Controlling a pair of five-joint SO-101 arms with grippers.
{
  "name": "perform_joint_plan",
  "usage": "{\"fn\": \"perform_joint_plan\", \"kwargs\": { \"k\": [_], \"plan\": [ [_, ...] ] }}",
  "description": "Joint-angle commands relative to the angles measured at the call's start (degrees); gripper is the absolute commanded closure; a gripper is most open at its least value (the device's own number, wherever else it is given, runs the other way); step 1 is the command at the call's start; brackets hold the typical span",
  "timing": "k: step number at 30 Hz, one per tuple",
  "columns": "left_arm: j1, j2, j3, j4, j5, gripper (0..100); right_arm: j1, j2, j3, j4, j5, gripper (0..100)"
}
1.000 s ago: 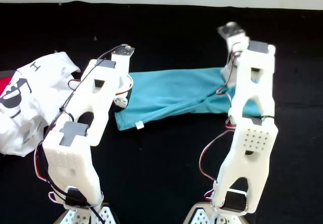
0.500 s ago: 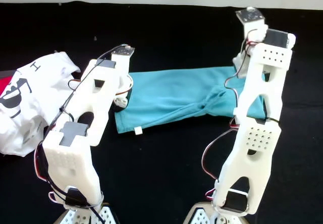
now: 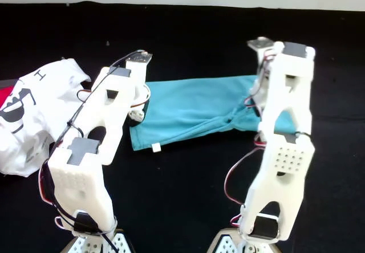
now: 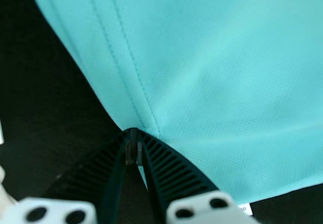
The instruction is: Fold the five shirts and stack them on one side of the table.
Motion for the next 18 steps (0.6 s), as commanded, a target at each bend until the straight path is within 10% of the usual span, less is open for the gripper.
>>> {"fn": "perform_joint_plan", "kwargs": {
  "k": [1, 18],
  "plan": [
    [0.4, 0.7, -0.7, -0.7, 0.2, 99, -3.5, -2.8, 0.2, -1.9, 0.3, 99.2],
    [0.4, 0.7, -0.7, -0.7, 0.2, 99, -6.5, 1.3, 2.0, -9.5, 0.3, 99.2]
  ]
}}
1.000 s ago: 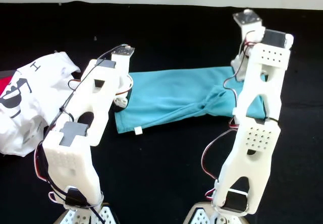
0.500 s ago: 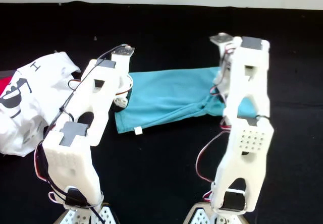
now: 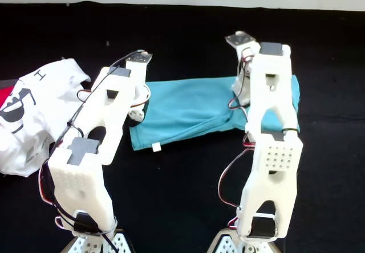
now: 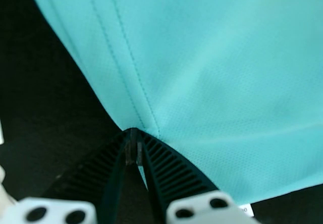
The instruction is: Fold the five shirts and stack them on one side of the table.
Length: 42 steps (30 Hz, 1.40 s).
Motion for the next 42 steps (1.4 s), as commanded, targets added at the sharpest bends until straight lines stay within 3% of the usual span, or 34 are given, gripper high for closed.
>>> {"fn": "perform_joint_plan", "kwargs": {
  "k": [1, 13, 18, 22, 27, 34, 42],
  "plan": [
    [0.4, 0.7, -0.7, -0.7, 0.2, 99, -0.9, 0.0, -0.1, 0.0, 0.3, 99.2],
    [0.5, 0.1, -2.2, 1.9, 0.4, 99, -0.7, -12.6, -12.9, 9.3, 0.2, 99.2],
    [-1.0, 0.1, -9.6, 8.7, 0.4, 99, -0.7, -18.3, -11.6, 9.4, -6.6, 99.2],
    [-1.5, 0.2, -18.4, 17.1, 0.5, 93, -1.1, -25.2, 0.0, 9.3, -7.0, 99.2],
    [-1.5, 0.7, -26.8, 26.0, 6.2, 80, -0.8, -34.2, 16.0, 8.0, -6.3, 99.2],
    [-4.3, 8.4, -26.1, 22.5, 13.3, 79, -0.7, -50.2, 29.9, 6.3, -3.2, 99.2],
    [-5.2, 16.9, -28.4, 19.1, 13.3, 80, -0.7, -64.3, 46.5, 5.8, 1.1, 99.2]
  ]
}}
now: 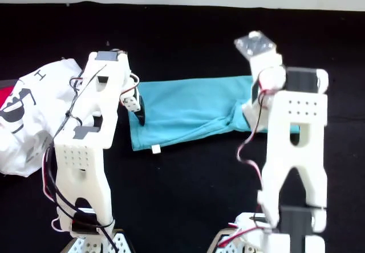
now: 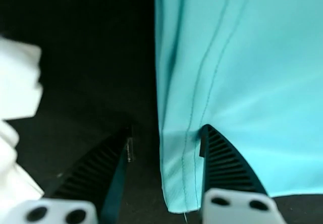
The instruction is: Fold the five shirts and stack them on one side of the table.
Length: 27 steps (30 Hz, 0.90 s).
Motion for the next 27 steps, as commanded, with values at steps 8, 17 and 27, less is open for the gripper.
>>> {"fn": "perform_joint_plan", "kwargs": {
  "k": [8, 17, 27],
  "plan": [
    [2.1, 7.4, -11.2, 3.0, 0.4, 83, 2.2, -15.2, 12.8, -1.6, 1.1, 99.2],
    [-3.9, 12.5, -19.3, 8.5, 0.1, 99, 15.7, -24.6, 44.2, -24.5, 1.1, 99.2],
    [-9.0, 12.7, -23.1, 11.4, -7.9, 99, 24.0, -32.3, 74.0, -50.2, 0.7, 99.2]
  ]
}}
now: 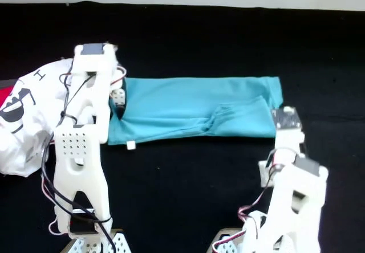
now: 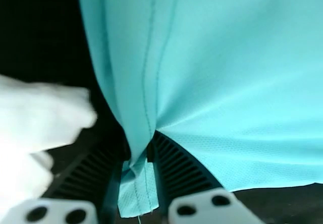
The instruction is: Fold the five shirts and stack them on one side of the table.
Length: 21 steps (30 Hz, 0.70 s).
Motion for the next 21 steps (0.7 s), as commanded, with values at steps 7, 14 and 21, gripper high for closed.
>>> {"fn": "perform_joint_plan", "kwargs": {
  "k": [7, 14, 21],
  "plan": [
    [6.4, -1.7, -7.9, 7.7, -1.1, 99, 1.7, -9.0, 20.1, -18.9, -5.1, 99.2],
    [20.8, -15.8, -8.3, 7.7, -1.3, 99, 2.0, -13.6, 22.9, -19.3, -5.5, 99.2],
    [35.2, -22.8, -8.4, 2.0, -1.4, 99, 2.0, -16.5, 24.5, -19.2, -5.5, 99.2]
  ]
}}
